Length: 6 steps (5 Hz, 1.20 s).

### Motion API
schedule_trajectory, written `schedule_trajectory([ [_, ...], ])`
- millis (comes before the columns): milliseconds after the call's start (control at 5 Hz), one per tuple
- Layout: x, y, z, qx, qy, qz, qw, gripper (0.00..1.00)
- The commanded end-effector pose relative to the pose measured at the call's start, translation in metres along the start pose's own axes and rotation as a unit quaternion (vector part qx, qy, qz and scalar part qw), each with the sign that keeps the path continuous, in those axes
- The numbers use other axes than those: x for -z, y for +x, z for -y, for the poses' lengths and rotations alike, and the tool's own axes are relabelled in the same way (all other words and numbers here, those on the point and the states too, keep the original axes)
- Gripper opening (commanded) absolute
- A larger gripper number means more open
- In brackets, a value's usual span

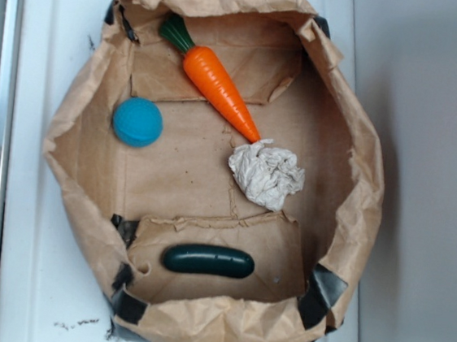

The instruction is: Grab the carrot.

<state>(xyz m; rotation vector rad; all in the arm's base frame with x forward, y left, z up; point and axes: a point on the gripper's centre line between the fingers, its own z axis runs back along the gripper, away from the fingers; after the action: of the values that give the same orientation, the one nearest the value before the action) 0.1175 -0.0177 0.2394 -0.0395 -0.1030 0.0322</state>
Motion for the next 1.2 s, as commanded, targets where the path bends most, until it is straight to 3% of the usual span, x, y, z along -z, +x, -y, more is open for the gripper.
schedule_trajectory([
  [0,0.006,0.053,0.013,0.012,-0.01,0.024,1.0,1.0],
  [400,0.028,0.104,-0.028,0.074,-0.038,0.033,0.996,1.0],
  [600,0.061,0.114,-0.047,0.137,-0.045,0.019,0.989,1.0],
  [800,0.086,0.118,-0.065,0.145,-0.005,-0.005,0.989,1.0],
  [1000,0.086,0.118,-0.065,0.145,-0.005,-0.005,0.989,1.0],
])
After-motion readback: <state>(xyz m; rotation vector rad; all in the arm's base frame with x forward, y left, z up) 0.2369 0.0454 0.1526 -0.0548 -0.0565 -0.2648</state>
